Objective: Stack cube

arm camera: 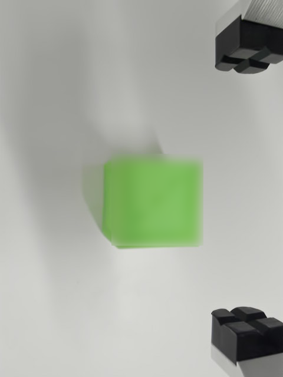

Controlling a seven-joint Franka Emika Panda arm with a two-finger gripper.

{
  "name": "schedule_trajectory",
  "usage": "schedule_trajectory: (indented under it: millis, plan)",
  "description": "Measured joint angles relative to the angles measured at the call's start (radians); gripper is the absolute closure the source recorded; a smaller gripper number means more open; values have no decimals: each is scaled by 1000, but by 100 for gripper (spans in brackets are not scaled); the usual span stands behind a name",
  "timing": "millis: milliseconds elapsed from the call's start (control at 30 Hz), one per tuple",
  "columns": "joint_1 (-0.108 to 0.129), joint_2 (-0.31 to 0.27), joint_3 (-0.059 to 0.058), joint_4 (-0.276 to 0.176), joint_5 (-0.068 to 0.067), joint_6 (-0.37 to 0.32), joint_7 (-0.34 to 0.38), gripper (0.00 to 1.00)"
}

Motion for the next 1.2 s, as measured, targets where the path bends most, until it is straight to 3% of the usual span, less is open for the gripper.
schedule_trajectory:
  millis: [200, 767, 1200]
  plan:
    - [21, 42, 0, 11, 0, 28, 35, 0]
    - [23, 187, -6, 37, 0, 147, 37, 0]
    - [26, 247, -9, 58, 0, 187, 37, 0]
